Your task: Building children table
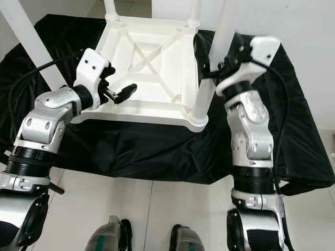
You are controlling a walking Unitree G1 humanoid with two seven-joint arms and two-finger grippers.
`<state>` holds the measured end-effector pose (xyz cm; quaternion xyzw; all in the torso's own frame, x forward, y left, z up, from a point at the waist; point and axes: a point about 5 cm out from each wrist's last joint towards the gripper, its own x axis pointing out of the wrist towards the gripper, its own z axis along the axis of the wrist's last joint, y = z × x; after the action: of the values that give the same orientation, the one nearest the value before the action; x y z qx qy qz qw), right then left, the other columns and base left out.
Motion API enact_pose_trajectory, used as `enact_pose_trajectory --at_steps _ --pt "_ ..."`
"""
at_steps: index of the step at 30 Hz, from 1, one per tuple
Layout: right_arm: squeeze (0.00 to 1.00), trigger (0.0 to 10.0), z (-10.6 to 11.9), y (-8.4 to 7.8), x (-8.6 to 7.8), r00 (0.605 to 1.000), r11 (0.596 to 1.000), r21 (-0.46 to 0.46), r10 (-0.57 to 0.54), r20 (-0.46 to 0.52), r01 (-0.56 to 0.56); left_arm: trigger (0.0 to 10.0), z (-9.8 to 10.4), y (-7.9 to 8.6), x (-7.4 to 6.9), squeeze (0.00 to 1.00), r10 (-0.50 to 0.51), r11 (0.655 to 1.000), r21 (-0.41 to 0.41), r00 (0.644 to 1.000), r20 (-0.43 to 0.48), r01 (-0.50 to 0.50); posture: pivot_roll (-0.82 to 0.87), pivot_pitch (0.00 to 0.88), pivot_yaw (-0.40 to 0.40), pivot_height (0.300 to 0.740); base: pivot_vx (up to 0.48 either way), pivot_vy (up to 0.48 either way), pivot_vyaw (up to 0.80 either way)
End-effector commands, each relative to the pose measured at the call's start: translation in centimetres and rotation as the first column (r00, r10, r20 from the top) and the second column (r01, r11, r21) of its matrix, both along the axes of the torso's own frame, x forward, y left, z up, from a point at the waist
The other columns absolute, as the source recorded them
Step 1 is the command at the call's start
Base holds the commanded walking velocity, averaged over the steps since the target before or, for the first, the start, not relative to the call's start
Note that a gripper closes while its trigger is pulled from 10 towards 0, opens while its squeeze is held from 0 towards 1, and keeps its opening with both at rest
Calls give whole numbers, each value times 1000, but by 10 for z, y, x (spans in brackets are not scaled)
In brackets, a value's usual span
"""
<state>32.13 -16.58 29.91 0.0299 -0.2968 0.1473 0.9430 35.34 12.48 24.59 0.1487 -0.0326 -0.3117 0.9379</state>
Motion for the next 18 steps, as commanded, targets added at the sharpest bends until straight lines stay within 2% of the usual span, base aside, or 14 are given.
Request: enact_pose_trajectory --at_steps 1,7,11,18 --pt "0 10000 7 2 2 1000 1000 -3 -5 11 5 10000 9 10 5 0 212 976 -58 976 50 -209 94 75 -33 740 0 0 0" --pt "0 10000 20 7 2 996 997 -71 -32 79 37 10000 -4 13 3 0 287 956 -64 958 -4 -287 76 76 -13 740 0 0 0" --pt "0 10000 23 6 2 996 1000 -8 -26 89 27 10000 -12 15 0 0 310 949 -47 951 -3 -310 73 71 -18 740 0 0 0" --pt "0 10000 22 8 1 996 1000 -6 -6 88 7 10000 -14 22 0 0 338 941 6 941 16 -338 75 70 -17 740 0 0 0"
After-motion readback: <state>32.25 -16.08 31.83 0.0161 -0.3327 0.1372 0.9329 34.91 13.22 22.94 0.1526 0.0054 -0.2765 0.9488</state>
